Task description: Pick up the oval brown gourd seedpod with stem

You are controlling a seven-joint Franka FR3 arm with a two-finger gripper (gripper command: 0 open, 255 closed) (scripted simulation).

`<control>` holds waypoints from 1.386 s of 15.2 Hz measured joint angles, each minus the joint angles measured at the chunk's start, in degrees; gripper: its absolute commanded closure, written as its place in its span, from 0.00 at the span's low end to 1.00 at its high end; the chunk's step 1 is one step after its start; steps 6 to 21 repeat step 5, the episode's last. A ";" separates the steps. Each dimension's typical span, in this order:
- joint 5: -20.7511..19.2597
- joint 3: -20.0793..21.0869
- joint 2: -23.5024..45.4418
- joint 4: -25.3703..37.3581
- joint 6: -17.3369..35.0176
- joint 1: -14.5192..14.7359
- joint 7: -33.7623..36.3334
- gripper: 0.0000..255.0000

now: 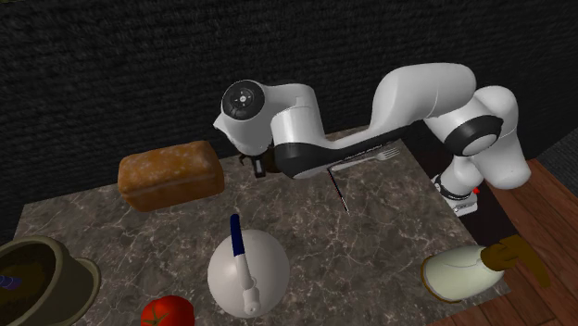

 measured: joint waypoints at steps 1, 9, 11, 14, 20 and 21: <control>0.00 -0.07 0.75 1.98 -1.14 0.09 -0.46 1.00; -0.02 -0.31 2.63 7.95 -4.99 0.44 -1.88 1.00; -0.02 -0.31 2.63 7.95 -4.99 0.44 -1.88 1.00; -0.02 -0.31 2.63 7.95 -4.99 0.44 -1.88 1.00; -0.02 -0.31 2.63 7.95 -4.99 0.44 -1.88 1.00; -0.02 -0.31 2.63 7.95 -4.99 0.44 -1.88 1.00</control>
